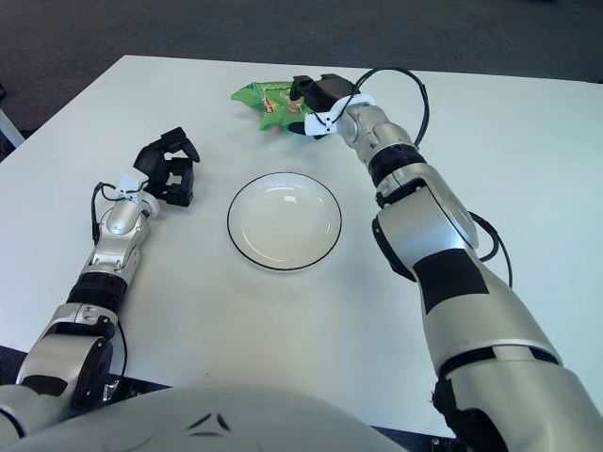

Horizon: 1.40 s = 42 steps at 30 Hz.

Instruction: Put the snack into the plate.

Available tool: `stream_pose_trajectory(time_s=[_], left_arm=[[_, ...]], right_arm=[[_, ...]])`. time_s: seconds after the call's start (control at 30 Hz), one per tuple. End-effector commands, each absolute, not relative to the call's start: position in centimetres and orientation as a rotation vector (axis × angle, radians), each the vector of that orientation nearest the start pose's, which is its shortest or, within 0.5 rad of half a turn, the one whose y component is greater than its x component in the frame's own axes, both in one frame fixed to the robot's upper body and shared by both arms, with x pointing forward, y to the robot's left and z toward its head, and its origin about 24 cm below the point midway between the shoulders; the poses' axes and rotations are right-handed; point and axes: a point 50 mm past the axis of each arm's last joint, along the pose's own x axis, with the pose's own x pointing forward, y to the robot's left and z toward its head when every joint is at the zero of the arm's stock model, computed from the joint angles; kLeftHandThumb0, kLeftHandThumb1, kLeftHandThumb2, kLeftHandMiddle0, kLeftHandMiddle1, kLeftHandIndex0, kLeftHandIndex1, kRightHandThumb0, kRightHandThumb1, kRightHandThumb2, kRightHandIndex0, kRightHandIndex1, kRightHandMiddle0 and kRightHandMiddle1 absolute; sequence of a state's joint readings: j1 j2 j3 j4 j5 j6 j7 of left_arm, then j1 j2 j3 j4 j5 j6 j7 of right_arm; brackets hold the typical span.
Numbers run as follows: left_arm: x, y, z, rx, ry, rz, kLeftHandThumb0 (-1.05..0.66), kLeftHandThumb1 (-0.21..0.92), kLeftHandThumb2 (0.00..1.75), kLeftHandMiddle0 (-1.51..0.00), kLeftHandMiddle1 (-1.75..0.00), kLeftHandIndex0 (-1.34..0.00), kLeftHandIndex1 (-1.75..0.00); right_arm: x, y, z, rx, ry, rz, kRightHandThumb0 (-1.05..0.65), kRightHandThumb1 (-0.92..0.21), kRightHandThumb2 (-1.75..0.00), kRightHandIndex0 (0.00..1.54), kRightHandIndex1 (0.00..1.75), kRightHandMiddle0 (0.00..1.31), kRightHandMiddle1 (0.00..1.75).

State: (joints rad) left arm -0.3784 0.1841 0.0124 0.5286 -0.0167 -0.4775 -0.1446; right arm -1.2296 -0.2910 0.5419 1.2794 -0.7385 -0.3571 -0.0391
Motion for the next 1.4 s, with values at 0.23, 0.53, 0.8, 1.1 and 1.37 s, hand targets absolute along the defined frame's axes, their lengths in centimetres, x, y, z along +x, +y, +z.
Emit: stream_pose_trajectory(time_s=[0.23, 0.53, 0.8, 1.1, 1.37], left_arm=[[26.6, 14.6, -0.9, 0.086, -0.006, -0.189, -0.54, 0.18, 1.49, -1.27, -1.75, -0.73, -1.75], [26.5, 14.7, -0.9, 0.075, -0.019, -0.187, -0.53, 0.20, 1.45, -1.26, -1.75, -0.71, -1.75], [26.6, 14.7, -1.0, 0.084, -0.007, -0.191, -0.52, 0.21, 1.45, -1.27, -1.75, -0.70, -1.75], [26.6, 14.8, -1.0, 0.085, 0.003, -0.188, -0.52, 0.21, 1.44, -1.28, -1.75, -0.70, -1.75], [26.6, 14.8, -1.0, 0.095, 0.004, -0.179, -0.52, 0.21, 1.44, -1.27, -1.75, -0.70, -1.75]], right_arm=[[41.7, -9.2, 15.8, -1.501, -0.210, 0.451, -0.99, -0.92, -1.12, 0.01, 0.38, 0.00, 0.64], [41.7, -9.5, 14.8, -1.520, -0.147, 0.455, -0.99, -0.92, -1.17, 0.01, 0.35, 0.00, 0.61], [41.7, -9.6, 14.6, -1.510, -0.130, 0.463, -0.96, -0.92, -1.19, 0.05, 0.34, 0.00, 0.56], [41.6, -9.8, 14.7, -1.482, -0.118, 0.500, -0.92, -0.92, -1.18, 0.06, 0.33, 0.00, 0.57], [41.5, -10.8, 14.6, -1.487, -0.106, 0.529, -0.91, -0.92, -1.16, 0.07, 0.32, 0.00, 0.62]])
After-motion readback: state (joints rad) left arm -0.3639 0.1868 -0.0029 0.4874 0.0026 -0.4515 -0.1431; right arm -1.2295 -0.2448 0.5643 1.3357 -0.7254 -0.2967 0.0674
